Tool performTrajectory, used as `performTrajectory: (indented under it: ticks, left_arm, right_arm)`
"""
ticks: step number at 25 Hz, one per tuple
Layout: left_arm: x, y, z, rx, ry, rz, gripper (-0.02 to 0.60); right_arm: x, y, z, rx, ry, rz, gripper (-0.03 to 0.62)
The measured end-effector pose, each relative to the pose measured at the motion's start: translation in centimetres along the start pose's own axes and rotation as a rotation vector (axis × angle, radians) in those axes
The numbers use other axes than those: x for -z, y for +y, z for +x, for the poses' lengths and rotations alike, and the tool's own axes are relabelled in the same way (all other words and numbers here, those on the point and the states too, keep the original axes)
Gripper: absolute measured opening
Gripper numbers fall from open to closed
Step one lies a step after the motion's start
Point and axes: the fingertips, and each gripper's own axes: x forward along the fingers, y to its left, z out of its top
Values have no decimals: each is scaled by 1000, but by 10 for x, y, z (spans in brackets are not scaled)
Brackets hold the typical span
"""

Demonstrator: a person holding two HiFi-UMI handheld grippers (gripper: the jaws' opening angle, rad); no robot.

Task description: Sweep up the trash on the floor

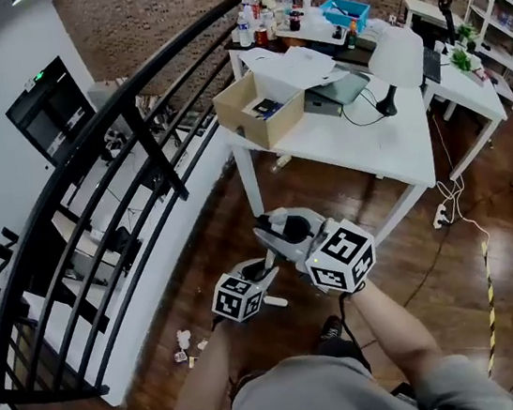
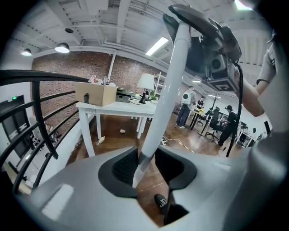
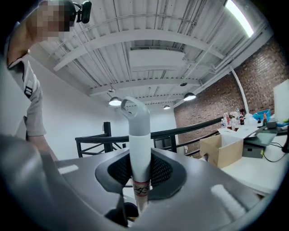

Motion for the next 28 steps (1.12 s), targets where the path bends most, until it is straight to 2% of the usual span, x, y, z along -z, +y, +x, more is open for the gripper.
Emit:
performTrajectory:
  ticks: [8,14,21,28]
  left_arm:
    - [-34,-21,136,-55,80,-53,118]
    - [-31,-1,213,-86,104,-99,117]
    - [-11,37,279,-111,111,-177,118]
    - [-2,76,337,-156,155,-237,118]
  right_arm:
    - [29,-133,-63,-61,60,60,67]
    - [73,-216,-64,0,169,95,67]
    - [128,-271,-43,23,362,42,77]
    - [167,-324,-22,43,440,40,81]
